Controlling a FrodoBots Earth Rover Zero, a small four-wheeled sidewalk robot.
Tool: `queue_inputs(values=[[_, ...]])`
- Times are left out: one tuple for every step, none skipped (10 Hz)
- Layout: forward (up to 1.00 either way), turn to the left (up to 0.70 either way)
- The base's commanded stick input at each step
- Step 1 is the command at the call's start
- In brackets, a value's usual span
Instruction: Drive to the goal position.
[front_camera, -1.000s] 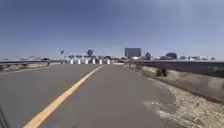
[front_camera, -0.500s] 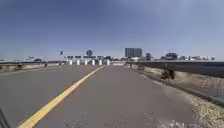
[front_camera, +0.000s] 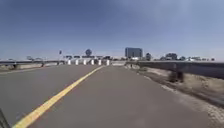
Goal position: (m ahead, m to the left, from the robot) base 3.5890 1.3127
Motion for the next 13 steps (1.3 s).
queue_inputs(values=[[1.0,0.0],[1.0,0.0],[1.0,0.0],[1.0,0.0],[1.0,0.0],[1.0,0.0],[1.0,0.0],[1.0,0.0],[1.0,0.0],[1.0,0.0],[1.0,0.0],[1.0,0.0],[1.0,0.0]])
